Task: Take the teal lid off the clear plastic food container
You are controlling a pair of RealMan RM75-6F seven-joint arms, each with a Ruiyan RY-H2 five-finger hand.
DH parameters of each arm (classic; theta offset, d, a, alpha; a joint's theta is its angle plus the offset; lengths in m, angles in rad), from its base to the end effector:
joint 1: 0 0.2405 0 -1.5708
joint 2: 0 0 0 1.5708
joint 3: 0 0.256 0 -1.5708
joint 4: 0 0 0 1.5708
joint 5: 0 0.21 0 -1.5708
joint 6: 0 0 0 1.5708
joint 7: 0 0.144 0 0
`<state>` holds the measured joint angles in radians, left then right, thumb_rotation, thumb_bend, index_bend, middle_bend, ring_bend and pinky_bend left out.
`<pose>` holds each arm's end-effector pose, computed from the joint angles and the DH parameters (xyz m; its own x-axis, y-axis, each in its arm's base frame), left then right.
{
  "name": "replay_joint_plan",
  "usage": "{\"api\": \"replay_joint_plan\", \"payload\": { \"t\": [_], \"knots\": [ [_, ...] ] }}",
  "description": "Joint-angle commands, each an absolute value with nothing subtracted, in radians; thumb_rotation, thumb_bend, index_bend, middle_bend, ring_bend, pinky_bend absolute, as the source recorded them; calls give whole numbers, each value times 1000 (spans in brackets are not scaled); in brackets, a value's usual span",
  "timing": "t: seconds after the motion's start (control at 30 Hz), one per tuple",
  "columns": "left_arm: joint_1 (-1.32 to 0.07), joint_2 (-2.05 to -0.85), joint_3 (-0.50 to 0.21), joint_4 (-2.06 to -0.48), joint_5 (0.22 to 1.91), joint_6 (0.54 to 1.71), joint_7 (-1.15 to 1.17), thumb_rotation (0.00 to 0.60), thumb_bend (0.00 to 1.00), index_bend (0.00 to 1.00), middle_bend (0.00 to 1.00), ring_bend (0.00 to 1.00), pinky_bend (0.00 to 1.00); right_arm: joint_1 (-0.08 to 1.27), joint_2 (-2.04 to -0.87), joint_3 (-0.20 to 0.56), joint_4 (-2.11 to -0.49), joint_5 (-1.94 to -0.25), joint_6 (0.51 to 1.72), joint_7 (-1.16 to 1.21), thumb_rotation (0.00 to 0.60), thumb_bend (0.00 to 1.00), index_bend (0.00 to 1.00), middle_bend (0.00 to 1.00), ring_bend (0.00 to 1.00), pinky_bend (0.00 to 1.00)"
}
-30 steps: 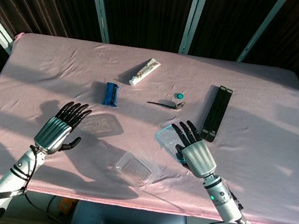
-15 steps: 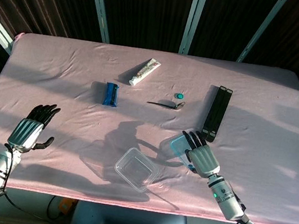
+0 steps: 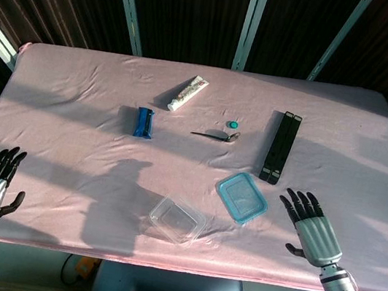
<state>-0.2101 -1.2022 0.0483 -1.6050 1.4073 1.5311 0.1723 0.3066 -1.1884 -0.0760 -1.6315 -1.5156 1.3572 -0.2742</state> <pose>-0.2994 0.1981 0.1305 0.4886 0.0125 0.8724 0.8721 -0.0359 -0.4880 -0.2727 -0.2141 0.1010 0.5987 -0.1152 0.7926 -0.7868 -0.2699 0.5551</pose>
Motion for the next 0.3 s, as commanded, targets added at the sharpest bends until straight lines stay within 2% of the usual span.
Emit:
{"api": "replay_joint_plan", "payload": {
  "t": [0.03, 0.17, 0.3],
  "knots": [
    [-91, -1226, 81, -1594, 1472, 1689, 161, 600, 349, 0, 0, 0, 0, 91, -1135, -110, -1652, -1468, 1617, -267, 600, 109, 0, 0, 0, 0],
    [-74, -1217, 83, -1570, 1509, 1699, 121, 600, 350, 0, 0, 0, 0, 50, -1118, -85, -1643, -1483, 1683, -207, 600, 109, 0, 0, 0, 0],
    [-68, -1216, 72, -1564, 1502, 1679, 118, 600, 350, 0, 0, 0, 0, 56, -1115, -74, -1640, -1476, 1638, -200, 600, 109, 0, 0, 0, 0]
  ]
}}
